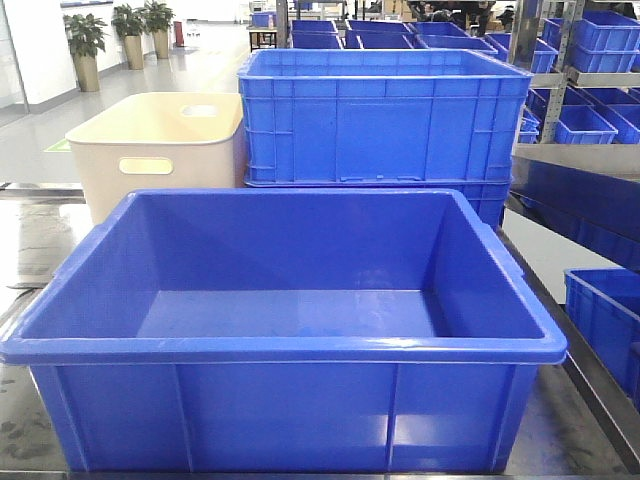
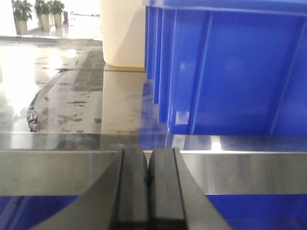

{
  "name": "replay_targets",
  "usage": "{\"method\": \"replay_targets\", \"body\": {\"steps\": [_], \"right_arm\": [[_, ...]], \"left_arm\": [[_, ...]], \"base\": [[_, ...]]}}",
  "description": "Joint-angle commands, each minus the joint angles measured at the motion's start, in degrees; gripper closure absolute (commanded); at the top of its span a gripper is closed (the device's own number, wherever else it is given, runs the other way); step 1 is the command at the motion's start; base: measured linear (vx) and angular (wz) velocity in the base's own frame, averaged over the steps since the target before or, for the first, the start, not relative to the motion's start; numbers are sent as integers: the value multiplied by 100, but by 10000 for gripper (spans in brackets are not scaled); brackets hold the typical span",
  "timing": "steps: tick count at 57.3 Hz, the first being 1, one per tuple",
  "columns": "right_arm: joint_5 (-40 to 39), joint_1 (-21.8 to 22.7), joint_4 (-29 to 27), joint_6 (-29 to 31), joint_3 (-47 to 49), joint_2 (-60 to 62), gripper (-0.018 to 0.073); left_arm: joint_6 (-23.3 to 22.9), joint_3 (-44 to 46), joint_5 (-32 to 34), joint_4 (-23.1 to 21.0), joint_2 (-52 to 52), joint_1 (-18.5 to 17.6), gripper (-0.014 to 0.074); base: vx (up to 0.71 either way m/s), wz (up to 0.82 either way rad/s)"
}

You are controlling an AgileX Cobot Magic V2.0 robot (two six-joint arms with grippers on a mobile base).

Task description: Pick red and yellow blocks into blue bin

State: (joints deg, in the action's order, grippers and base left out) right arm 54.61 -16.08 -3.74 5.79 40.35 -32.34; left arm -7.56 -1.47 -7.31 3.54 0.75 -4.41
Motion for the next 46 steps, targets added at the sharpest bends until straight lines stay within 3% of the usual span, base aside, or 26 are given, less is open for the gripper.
{"method": "replay_targets", "body": {"steps": [1, 15, 46], "right_arm": [[-380, 6, 29, 20, 143, -20, 570], [-380, 6, 29, 20, 143, -20, 570], [-380, 6, 29, 20, 143, -20, 570]], "left_arm": [[90, 90, 508, 17, 115, 14, 597], [404, 90, 843, -34, 115, 14, 597], [410, 95, 936, -133, 90, 14, 597]], "base": [[0, 0], [0, 0], [0, 0]]}}
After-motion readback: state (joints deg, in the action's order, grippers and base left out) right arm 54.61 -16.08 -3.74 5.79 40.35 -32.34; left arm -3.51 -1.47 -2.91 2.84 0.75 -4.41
